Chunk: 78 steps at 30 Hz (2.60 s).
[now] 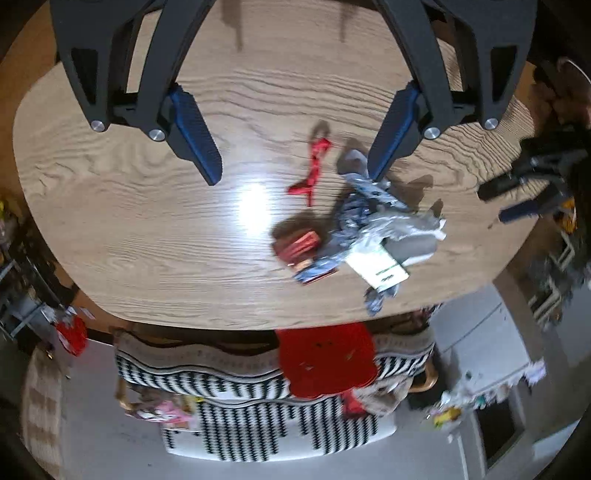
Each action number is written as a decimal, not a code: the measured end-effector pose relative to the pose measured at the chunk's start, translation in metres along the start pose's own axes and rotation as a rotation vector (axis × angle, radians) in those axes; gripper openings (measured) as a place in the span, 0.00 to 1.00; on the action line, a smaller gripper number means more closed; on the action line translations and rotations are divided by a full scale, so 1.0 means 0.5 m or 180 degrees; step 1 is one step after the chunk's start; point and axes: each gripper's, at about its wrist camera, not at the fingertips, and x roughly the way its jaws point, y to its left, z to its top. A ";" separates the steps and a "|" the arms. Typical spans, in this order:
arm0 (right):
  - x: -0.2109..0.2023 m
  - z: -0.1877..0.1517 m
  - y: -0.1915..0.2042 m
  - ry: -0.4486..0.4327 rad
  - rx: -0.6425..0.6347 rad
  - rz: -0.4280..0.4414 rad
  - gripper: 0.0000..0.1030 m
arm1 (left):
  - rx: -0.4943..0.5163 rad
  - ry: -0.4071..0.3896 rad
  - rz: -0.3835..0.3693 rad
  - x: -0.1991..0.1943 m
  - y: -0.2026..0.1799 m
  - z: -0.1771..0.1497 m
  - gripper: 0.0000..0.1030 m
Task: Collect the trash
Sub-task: 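Grasp the white tissue with left tool while right tool grasps the red ribbon, then carry the tissue and red ribbon over the black bin and open both tools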
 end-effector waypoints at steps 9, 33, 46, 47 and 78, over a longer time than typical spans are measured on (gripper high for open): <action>0.075 -0.023 0.007 0.0215 -0.0116 -0.0049 0.70 | 0.0215 0.0052 0.0093 0.063 0.003 0.018 0.90; 0.126 -0.045 0.024 0.0389 -0.0395 -0.0098 0.18 | 0.0456 0.0300 -0.0092 0.181 -0.102 0.046 0.12; 0.035 -0.037 -0.022 0.0137 -0.0223 -0.0112 0.18 | 0.0296 0.0003 -0.0122 0.055 -0.094 0.055 0.11; 0.025 -0.038 -0.030 0.0114 -0.0203 -0.0120 0.18 | 0.0286 -0.0010 -0.0151 0.050 -0.101 0.056 0.11; -0.332 -0.428 -0.662 -0.0052 0.1497 -0.1176 0.18 | 0.1767 0.0459 -0.1849 0.102 -0.897 -0.182 0.11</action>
